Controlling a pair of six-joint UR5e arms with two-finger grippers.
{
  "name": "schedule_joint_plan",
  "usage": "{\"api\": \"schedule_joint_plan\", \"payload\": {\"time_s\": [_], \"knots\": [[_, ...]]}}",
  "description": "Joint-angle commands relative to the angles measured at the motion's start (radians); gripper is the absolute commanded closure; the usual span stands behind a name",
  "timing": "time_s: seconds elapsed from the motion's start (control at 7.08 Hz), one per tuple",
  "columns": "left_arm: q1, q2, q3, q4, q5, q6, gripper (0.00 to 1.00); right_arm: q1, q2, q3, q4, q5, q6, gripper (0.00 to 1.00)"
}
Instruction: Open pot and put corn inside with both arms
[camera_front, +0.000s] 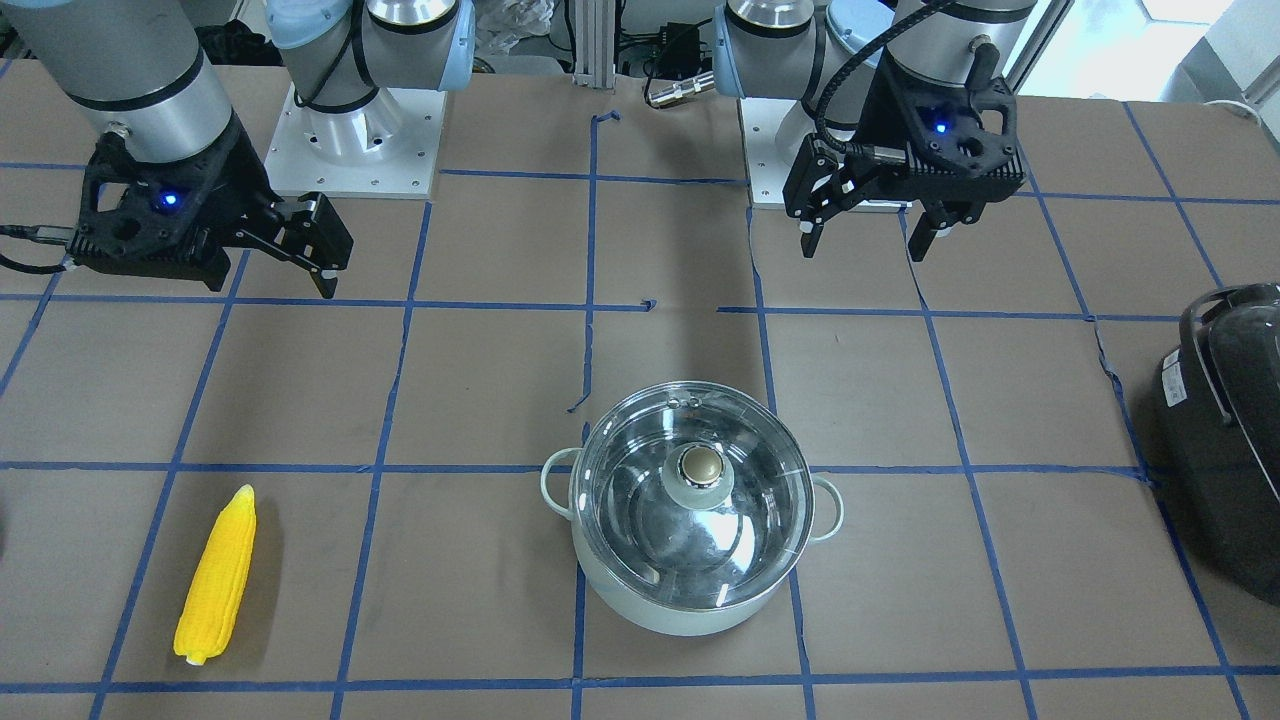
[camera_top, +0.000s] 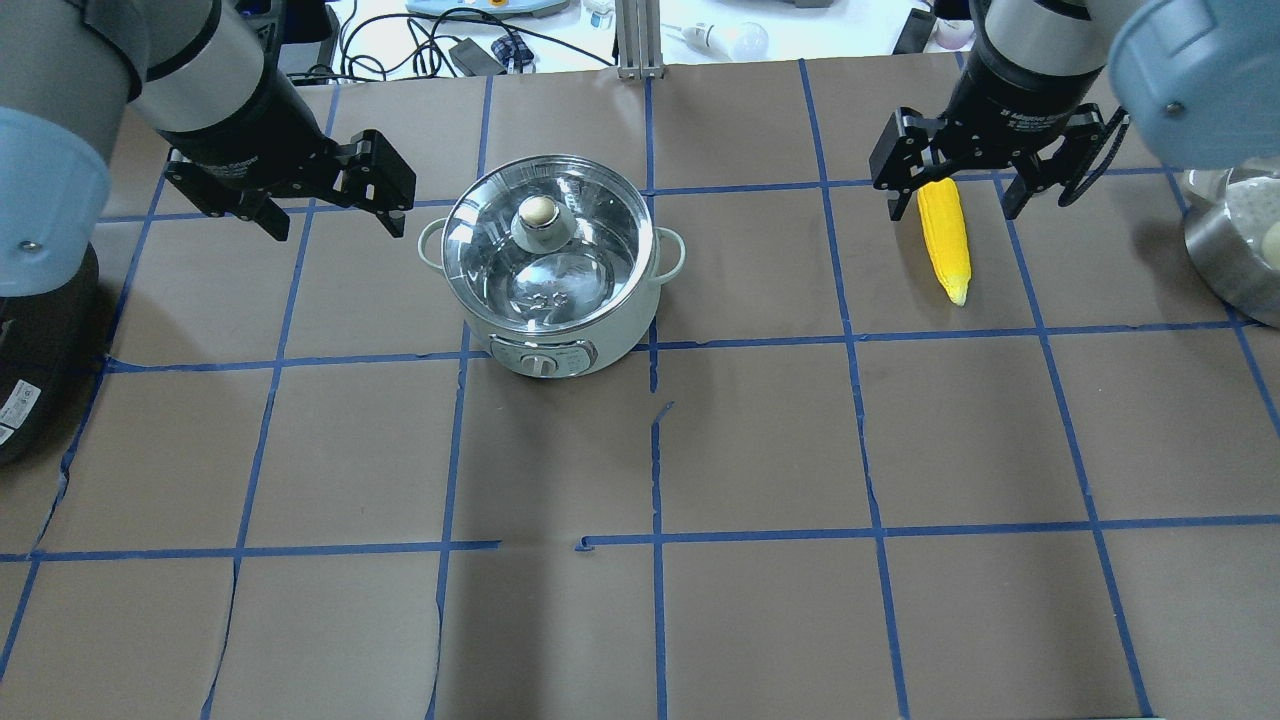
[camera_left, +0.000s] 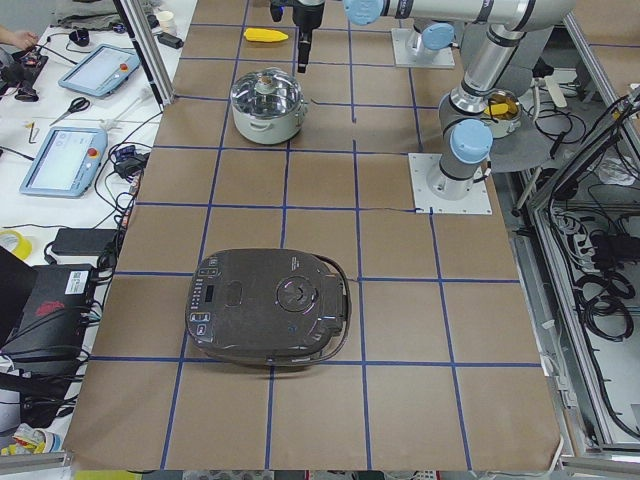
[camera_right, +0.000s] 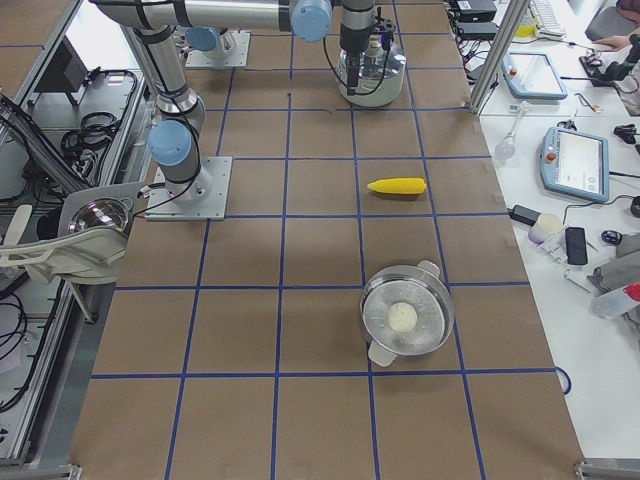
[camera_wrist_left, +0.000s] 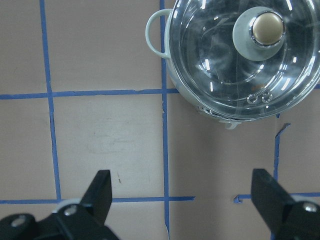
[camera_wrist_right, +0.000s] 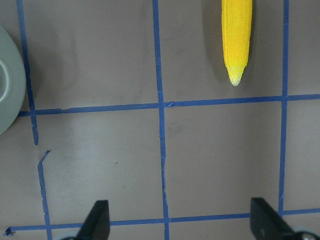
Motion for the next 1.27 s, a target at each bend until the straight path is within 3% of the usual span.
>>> {"api": "schedule_joint_plan", "payload": {"time_s": [0.0,0.14,1.13], "knots": [[-0.001,-0.001,0.005,0.001,-0.001,0.001,0.0,-0.09,0.013,0.01,0.001,0.007,-0.017,0.0],[-0.001,-0.001,0.005,0.001,-0.001,-0.001,0.0,-0.124,0.046,0.017,-0.013,-0.002,0.013,0.0],[0.002,0.008,0.005,0.0,-0.001,0.001,0.0,-0.146,0.395,0.031,-0.511,-0.004,-0.169,0.0]]}}
